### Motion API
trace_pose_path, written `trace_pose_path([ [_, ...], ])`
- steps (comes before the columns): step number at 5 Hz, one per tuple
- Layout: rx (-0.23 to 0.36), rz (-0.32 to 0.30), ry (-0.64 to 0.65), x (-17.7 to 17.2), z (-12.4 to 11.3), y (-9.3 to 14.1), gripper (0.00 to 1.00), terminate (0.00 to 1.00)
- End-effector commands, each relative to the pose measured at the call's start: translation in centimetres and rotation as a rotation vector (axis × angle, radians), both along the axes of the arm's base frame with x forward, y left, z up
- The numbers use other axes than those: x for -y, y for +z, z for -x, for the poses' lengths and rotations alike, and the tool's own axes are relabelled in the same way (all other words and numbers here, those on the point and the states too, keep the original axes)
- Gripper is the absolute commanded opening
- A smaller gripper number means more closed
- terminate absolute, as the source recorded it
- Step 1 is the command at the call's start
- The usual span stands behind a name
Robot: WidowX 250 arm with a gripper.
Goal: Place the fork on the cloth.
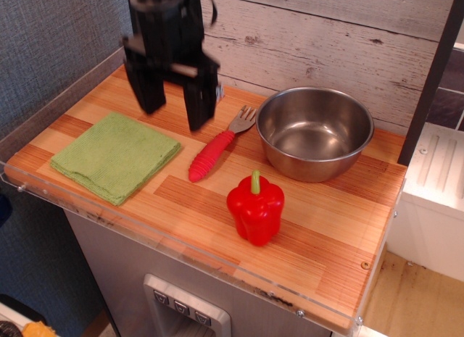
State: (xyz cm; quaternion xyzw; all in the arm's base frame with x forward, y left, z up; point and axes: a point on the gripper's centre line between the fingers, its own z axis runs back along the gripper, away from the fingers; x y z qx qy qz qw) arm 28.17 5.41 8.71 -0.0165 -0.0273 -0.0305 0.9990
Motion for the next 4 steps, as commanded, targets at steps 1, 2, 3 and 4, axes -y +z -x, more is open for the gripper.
trace_pose_path([
  [1,-0.003,-0.083,0.051,-1.1,-1.5,-2.7,1.00,0.00],
  [2,0.010,-0.077,0.073,-1.0,-2.5,-4.3,1.00,0.00],
  [3,0.027,-0.073,0.063,0.0,-3.1,-5.3,1.00,0.00],
  [4,0.037,-0.056,0.028,1.6,-4.0,-6.3,1.00,0.00],
])
